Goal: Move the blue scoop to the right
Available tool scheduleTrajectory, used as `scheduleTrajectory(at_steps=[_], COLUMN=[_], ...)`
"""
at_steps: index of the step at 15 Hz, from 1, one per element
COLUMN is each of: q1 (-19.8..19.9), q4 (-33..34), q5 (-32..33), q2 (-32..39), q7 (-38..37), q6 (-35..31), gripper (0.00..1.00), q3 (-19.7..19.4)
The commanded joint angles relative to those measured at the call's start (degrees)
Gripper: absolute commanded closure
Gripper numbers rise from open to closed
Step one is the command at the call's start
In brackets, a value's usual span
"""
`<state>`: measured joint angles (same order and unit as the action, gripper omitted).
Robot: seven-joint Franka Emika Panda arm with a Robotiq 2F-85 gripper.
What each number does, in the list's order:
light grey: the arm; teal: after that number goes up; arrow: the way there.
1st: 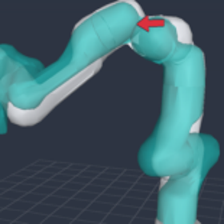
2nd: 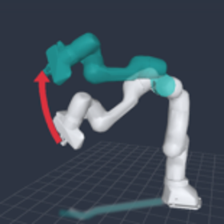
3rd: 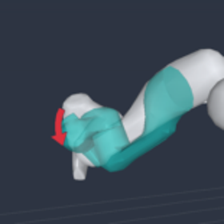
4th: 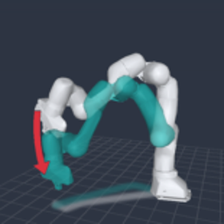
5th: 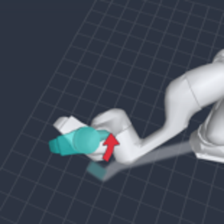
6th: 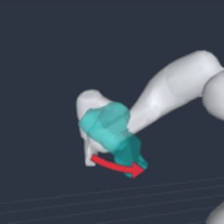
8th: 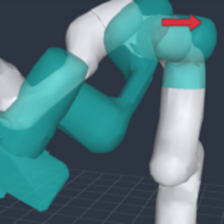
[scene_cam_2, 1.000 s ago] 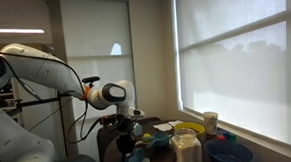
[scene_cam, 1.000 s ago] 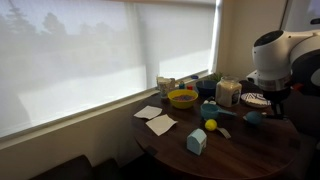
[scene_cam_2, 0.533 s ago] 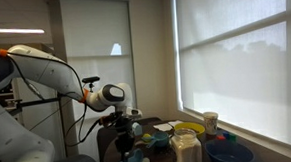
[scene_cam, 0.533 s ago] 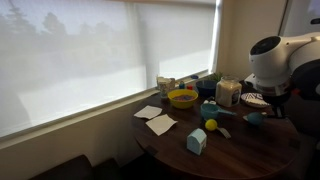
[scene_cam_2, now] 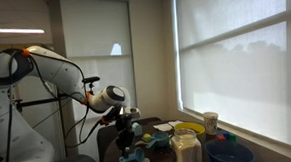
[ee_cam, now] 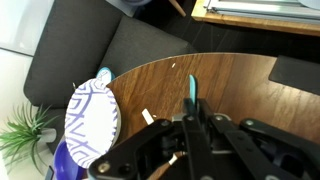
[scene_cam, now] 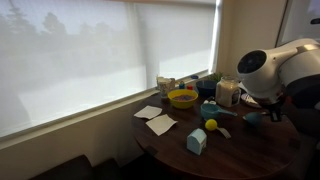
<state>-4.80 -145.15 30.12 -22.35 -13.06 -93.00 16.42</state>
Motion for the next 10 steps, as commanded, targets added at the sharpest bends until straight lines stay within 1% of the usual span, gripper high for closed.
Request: scheduleTrajectory(at_steps=[1, 4, 10], q1=[-1.47, -2.20, -4.86], q4=[4.36, 7.06, 11.82], q5=[2.52, 2.54, 3.56], q2=[5.61, 9.60, 17.03], q7=[-5.81, -10.44, -14.69], q6=[4.73, 8.35, 14.79], gripper=[0.98, 0.98, 0.98], q3=[1.41, 2.12, 2.38])
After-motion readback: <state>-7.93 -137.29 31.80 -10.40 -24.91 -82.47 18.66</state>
